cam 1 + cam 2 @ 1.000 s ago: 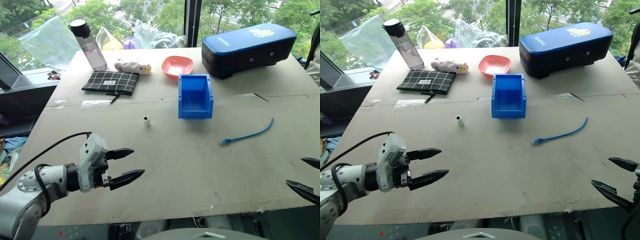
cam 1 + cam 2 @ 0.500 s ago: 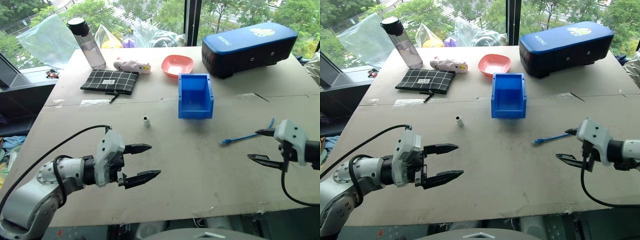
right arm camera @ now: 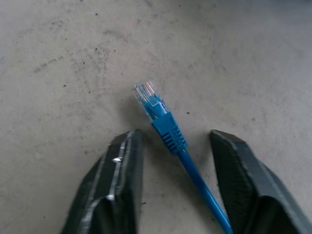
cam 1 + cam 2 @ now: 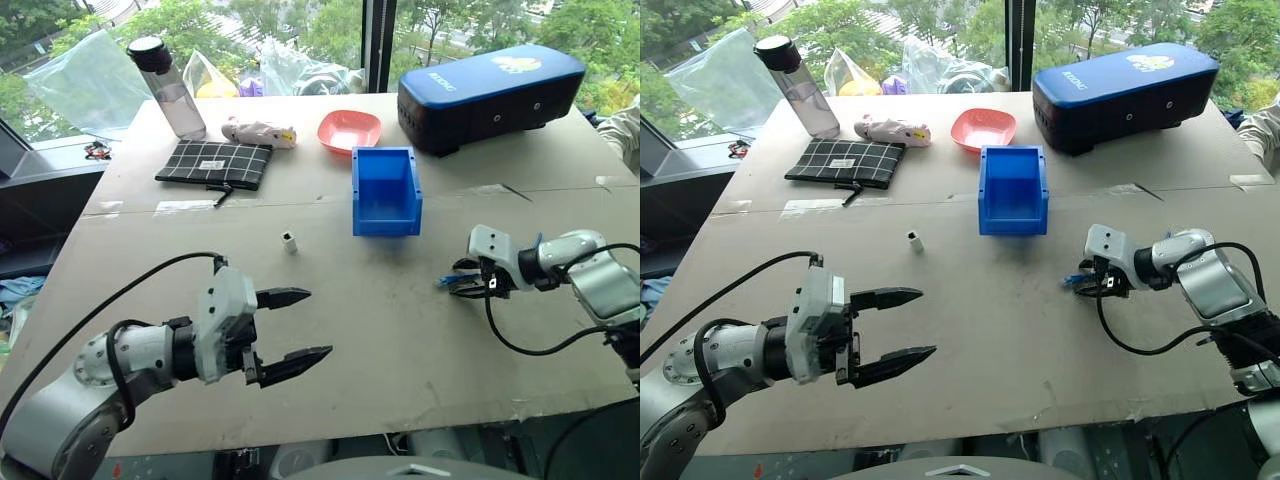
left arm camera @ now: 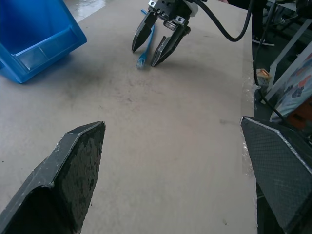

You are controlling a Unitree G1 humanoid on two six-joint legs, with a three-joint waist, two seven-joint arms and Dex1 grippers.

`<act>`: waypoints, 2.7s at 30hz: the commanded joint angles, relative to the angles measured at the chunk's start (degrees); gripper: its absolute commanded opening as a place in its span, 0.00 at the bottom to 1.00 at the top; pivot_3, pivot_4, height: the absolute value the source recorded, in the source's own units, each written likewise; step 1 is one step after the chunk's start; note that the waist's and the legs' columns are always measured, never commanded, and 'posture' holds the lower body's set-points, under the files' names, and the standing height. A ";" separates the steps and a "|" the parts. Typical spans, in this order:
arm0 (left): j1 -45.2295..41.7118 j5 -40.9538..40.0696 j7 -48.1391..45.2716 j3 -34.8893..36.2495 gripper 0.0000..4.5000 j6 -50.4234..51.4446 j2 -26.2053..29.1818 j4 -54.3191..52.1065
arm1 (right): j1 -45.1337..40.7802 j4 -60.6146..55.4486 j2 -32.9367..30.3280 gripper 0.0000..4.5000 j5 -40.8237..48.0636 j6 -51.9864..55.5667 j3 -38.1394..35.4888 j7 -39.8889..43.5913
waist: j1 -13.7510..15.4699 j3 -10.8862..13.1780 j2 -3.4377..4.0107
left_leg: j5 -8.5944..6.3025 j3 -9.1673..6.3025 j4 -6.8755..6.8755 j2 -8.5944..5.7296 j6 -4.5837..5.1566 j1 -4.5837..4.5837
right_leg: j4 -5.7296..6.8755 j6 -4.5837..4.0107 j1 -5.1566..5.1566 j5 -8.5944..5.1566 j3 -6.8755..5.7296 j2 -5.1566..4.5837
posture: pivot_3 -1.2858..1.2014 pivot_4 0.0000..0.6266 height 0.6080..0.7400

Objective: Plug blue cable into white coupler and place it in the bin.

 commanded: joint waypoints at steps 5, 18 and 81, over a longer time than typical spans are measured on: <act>-2.81 -3.25 5.53 0.16 1.00 2.97 0.20 -2.81 | -0.06 -0.36 2.77 0.01 -1.31 -1.59 1.05 1.06 | -0.15 -0.10 -0.15 | 0.00 0.02 0.06 0.00 0.00 0.02 | 0.04 -0.05 0.01 0.04 0.02 0.01 | 0.52 0.24 1.00; -11.86 9.16 5.13 -11.72 1.00 0.62 1.22 7.43 | -7.24 -0.74 16.63 0.01 -7.63 1.81 9.08 -4.41 | -1.37 -0.11 -0.01 | 0.04 0.06 -0.02 0.11 -0.09 -0.03 | 0.10 -0.13 -0.21 0.10 0.13 0.21 | 0.52 0.24 1.00; -48.88 -23.68 8.80 -0.82 0.01 49.30 -33.59 40.89 | 31.92 -51.11 35.73 0.92 72.55 17.94 -24.67 -65.89 | -0.78 -0.28 0.34 | 0.03 -0.05 0.29 0.01 -0.02 -0.06 | 0.14 0.30 -0.09 0.38 0.13 0.22 | 0.52 0.24 1.00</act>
